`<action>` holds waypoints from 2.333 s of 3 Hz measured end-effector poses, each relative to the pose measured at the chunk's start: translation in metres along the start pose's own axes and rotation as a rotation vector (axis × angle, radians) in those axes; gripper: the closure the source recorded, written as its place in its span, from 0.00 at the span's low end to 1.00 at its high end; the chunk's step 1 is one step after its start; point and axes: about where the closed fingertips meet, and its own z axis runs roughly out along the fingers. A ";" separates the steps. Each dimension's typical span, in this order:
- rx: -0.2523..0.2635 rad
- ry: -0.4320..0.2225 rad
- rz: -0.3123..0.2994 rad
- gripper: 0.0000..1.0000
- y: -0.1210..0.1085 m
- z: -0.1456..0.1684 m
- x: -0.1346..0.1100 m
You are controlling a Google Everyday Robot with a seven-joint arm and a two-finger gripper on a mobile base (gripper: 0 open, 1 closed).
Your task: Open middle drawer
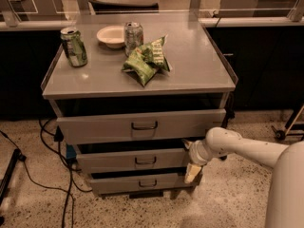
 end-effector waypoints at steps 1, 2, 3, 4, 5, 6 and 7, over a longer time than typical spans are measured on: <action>0.000 0.000 0.000 0.00 0.000 0.000 0.000; -0.038 0.025 0.017 0.00 0.008 0.003 0.003; -0.080 0.041 0.044 0.00 0.016 0.004 0.008; -0.136 0.059 0.085 0.00 0.029 -0.002 0.011; -0.180 0.070 0.112 0.00 0.043 -0.009 0.011; -0.276 0.064 0.150 0.00 0.073 -0.024 0.008; -0.343 0.060 0.173 0.00 0.093 -0.032 0.006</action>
Offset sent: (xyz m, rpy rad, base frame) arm -0.0138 -0.0051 -0.0093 -0.0592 0.0904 -0.0149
